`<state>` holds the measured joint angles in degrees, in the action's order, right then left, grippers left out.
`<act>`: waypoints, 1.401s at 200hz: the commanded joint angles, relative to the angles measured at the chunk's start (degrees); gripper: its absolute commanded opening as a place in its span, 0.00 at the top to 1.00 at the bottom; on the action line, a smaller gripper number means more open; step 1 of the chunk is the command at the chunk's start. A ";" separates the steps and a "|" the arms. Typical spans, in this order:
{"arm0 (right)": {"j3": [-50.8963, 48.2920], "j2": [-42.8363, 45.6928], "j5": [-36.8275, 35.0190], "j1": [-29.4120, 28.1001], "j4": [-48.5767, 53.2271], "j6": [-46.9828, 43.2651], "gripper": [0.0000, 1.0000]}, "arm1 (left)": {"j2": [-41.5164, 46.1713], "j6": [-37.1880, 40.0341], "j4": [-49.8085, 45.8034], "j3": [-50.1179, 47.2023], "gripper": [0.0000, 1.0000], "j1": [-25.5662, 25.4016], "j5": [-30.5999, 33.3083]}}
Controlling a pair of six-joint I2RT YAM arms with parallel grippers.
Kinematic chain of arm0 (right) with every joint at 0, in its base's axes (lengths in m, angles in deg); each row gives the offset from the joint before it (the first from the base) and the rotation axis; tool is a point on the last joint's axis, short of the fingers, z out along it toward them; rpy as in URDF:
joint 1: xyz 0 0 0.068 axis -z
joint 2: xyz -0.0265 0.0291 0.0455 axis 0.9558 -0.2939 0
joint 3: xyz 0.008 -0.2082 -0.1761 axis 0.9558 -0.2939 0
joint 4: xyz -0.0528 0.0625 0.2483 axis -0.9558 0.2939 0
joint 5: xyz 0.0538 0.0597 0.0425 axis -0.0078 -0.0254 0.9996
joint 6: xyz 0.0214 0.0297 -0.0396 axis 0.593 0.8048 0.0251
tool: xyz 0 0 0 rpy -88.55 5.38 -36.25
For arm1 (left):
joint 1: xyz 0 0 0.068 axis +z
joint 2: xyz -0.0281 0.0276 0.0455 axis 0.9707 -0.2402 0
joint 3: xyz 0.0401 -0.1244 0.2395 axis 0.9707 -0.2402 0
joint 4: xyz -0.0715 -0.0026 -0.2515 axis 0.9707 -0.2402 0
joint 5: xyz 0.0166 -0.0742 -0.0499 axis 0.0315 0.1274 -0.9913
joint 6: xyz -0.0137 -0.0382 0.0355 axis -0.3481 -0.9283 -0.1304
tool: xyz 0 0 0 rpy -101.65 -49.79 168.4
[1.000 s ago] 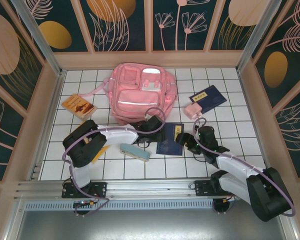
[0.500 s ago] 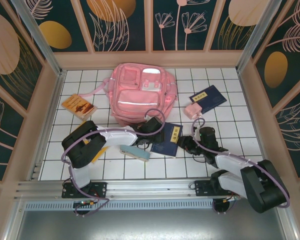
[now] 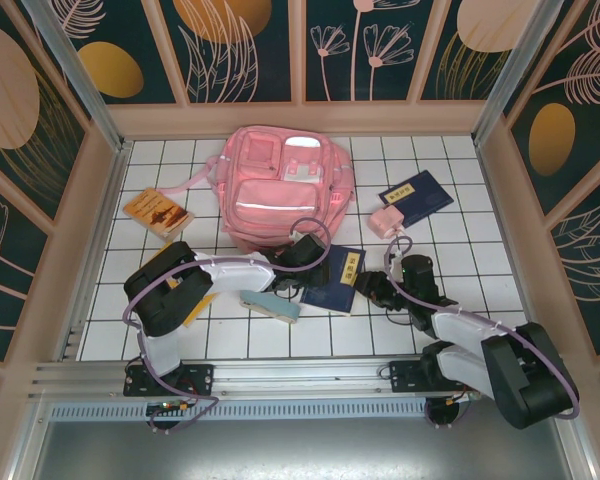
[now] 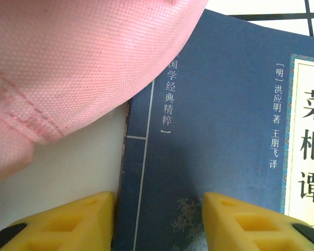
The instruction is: Pack books, pencil case, and school supplies into a backpack
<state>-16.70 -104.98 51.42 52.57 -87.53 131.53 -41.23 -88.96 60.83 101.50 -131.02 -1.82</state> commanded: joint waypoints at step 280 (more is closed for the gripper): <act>4.60 -1.80 -1.23 -3.49 0.79 -2.90 0.72 | 0.31 -1.94 3.16 -3.81 0.51 -1.63 -7.35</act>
<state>-13.20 -105.85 47.99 49.29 -84.60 128.91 -40.20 -89.84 63.25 99.36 -131.19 -4.60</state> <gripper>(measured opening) 0.238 0.491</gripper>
